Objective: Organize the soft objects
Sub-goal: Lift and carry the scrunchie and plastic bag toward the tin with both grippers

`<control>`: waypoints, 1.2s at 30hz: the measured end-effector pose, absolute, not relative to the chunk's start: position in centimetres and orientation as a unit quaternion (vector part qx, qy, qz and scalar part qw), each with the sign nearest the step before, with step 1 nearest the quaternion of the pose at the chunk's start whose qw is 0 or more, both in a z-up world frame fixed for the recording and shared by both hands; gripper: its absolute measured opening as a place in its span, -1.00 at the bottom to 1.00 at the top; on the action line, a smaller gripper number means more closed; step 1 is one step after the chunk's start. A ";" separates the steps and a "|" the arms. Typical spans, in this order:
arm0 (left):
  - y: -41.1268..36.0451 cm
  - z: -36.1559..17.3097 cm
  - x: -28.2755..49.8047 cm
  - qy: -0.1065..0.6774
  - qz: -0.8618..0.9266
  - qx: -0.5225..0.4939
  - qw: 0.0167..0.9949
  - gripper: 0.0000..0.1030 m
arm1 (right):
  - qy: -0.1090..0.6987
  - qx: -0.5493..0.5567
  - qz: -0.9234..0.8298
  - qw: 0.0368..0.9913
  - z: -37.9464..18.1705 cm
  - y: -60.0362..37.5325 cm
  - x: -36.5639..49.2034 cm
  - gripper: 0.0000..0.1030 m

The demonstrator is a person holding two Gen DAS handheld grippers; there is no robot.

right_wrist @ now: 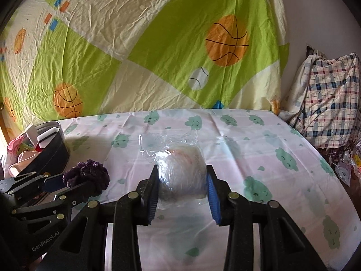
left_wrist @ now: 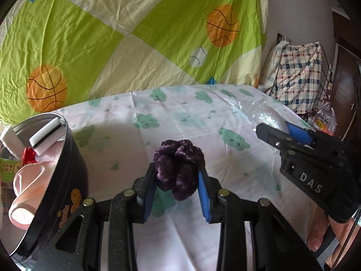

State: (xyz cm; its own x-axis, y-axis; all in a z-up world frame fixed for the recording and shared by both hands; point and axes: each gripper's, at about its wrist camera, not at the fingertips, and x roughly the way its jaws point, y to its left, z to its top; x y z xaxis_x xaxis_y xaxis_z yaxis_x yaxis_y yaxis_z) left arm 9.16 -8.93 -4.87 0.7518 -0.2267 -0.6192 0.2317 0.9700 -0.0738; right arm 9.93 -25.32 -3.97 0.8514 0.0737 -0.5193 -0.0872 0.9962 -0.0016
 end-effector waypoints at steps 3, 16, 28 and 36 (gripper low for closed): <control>-8.3 -4.6 8.4 0.319 -0.110 0.009 0.941 -0.36 | 0.263 -0.016 0.051 0.963 -3.9 -24.0 9.6 -0.21; -5.6 -4.0 5.5 0.292 -0.084 0.000 0.953 -0.36 | 0.250 -0.018 0.060 0.966 -3.8 -21.1 8.4 -0.21; -3.0 -3.6 3.7 0.272 -0.067 -0.031 0.959 -0.36 | 0.240 -0.017 0.060 0.969 -3.7 -19.5 7.3 -0.21; -1.9 -3.6 2.9 0.265 -0.062 -0.039 0.961 -0.36 | 0.237 -0.021 0.059 0.970 -3.6 -18.8 6.8 -0.21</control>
State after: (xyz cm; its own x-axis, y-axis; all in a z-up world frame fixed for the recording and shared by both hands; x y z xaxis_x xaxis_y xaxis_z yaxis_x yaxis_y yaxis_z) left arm 2.87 -1.92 -3.55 0.8517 -0.1390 -0.5052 0.0975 0.9894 -0.1079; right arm 6.80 -18.75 -3.65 0.8811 0.1043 -0.4613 -0.1242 0.9922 -0.0130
